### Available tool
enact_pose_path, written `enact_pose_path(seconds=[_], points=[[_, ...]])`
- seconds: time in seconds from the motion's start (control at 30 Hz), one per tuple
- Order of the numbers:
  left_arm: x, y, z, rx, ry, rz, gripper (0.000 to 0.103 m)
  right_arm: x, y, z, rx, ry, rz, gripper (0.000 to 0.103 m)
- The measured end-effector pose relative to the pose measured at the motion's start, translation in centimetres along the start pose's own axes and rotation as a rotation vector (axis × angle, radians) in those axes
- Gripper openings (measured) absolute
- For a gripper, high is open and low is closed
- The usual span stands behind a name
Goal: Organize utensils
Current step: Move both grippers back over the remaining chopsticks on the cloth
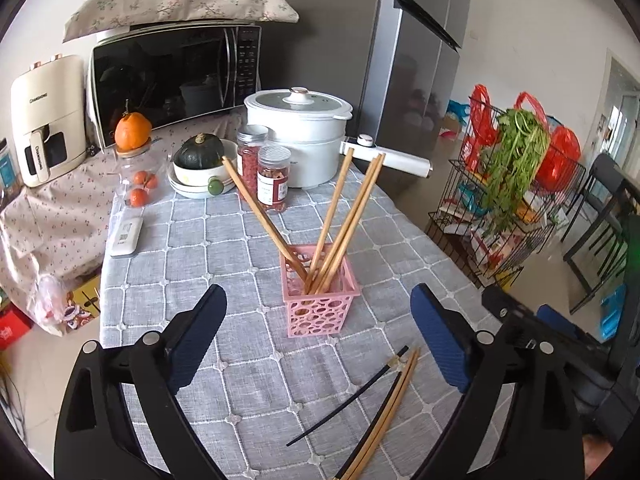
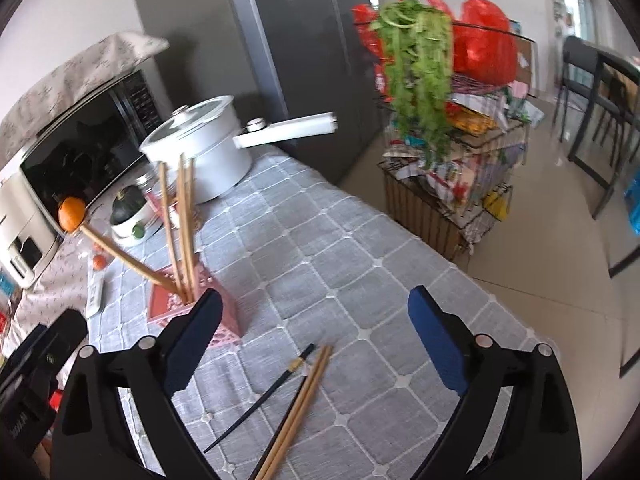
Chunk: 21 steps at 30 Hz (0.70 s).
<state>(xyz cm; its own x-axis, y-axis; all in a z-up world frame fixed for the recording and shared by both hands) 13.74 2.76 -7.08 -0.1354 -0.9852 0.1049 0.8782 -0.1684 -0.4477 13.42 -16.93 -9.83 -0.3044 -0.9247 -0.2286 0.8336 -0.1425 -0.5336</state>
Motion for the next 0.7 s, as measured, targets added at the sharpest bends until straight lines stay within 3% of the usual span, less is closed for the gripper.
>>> enact_pose_path(seconds=[0.13,0.4,0.53,0.7], points=[[0.6,0.4,-0.7,-0.019,0.027,-0.006,0.095,1.2,0.2,-0.6,-0.023,0.003,-0.029,0.092],[2.3,2.1,-2.9,-0.107,0.102,-0.033,0.096,3.6,0.3,-1.9,-0.068,0.015,-0.057,0.095],[3.5,3.7,-5.1,-0.199,0.147,-0.065,0.096,4.9,0.3,-3.1,-0.109,0.031,-0.067,0.096],[4.7,6.1,-8.5,-0.359,0.172,-0.118,0.096,6.8,1.4,-5.4,-0.224,0.074,-0.071,0.096]])
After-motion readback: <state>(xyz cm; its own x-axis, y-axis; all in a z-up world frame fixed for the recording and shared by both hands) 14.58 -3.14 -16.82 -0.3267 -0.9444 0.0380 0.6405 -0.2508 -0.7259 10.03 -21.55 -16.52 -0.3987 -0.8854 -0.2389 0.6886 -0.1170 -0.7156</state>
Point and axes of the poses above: each gripper's, at about its wrist camera, not at the fingertips, and y roughly the way its jaws point, x to its right, z to its top, the point moved 7 cm from there along y, roughly the way its jaws point, and after that the axes turned 13 degrees about x, right-handed, at the moved point
